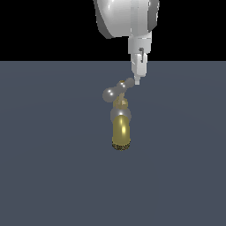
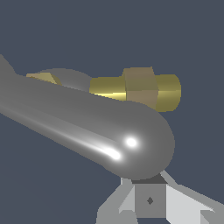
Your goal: Turn on the faucet by rotating a designated handle.
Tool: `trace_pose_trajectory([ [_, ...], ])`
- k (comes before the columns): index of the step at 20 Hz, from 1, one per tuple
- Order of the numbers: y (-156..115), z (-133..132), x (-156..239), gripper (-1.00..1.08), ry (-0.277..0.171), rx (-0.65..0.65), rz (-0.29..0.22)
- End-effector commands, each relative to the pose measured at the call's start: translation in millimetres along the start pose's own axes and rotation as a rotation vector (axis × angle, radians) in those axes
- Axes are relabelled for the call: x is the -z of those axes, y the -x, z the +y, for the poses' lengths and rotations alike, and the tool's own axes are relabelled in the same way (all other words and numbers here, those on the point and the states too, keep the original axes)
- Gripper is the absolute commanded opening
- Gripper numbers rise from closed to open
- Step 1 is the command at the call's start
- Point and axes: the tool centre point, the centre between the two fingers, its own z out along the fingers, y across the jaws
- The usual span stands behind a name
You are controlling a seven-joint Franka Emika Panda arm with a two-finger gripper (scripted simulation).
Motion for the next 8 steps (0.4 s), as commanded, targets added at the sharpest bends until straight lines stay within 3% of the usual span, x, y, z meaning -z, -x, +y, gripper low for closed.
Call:
trace_pose_trajectory([
  [1, -59, 3, 1, -1.00, -0.001, 0.054, 0.022],
  [8, -110, 6, 3, -1.00, 0.001, 0.068, 0.027],
])
